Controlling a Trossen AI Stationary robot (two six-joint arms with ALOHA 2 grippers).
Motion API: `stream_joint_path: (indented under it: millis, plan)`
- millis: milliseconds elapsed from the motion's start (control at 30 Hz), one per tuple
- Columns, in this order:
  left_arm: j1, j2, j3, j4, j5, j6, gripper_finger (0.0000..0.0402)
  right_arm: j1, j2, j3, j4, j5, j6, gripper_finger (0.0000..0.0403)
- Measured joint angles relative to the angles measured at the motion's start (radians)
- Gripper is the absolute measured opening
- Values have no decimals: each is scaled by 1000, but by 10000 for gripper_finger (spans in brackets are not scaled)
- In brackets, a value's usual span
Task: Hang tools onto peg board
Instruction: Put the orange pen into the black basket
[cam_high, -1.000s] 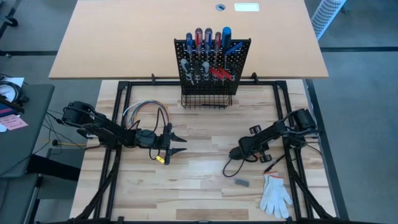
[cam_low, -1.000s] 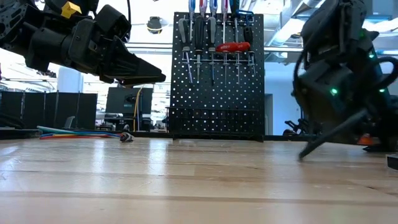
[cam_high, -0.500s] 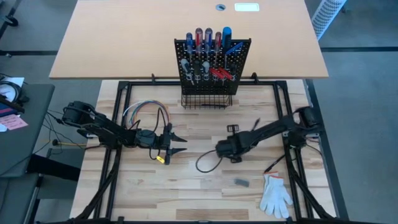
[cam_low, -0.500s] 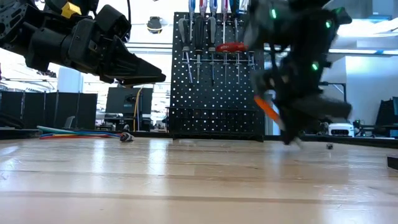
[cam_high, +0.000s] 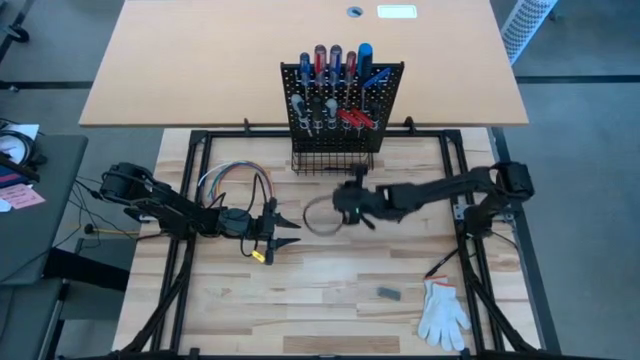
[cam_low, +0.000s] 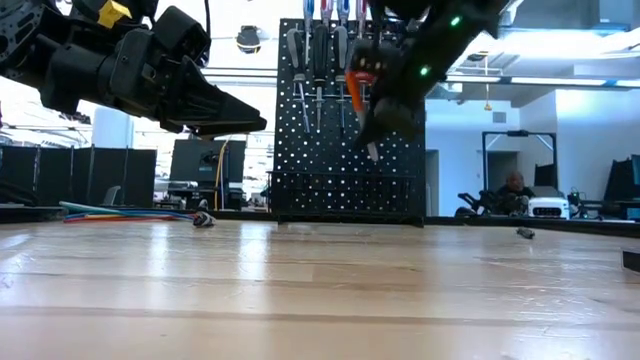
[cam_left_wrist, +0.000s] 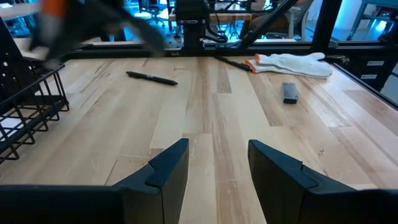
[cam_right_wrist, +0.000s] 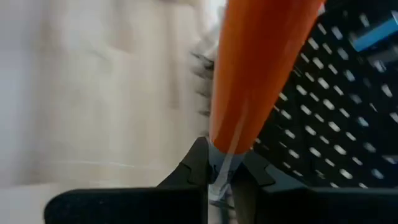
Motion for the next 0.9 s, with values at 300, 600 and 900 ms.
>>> stream_joint_path:
  millis: [300, 600, 900]
  plan:
    - [0, 0, 0, 0, 0, 3, 162, -167, 71, 119, -140, -3, -6, 50]
    - [0, 0, 0, -10, 0, 2, 162, -169, 179, 198, -217, -2, -20, 74]
    - [0, 0, 0, -19, 0, 2, 162, -151, 125, 200, -227, 17, 12, 194]
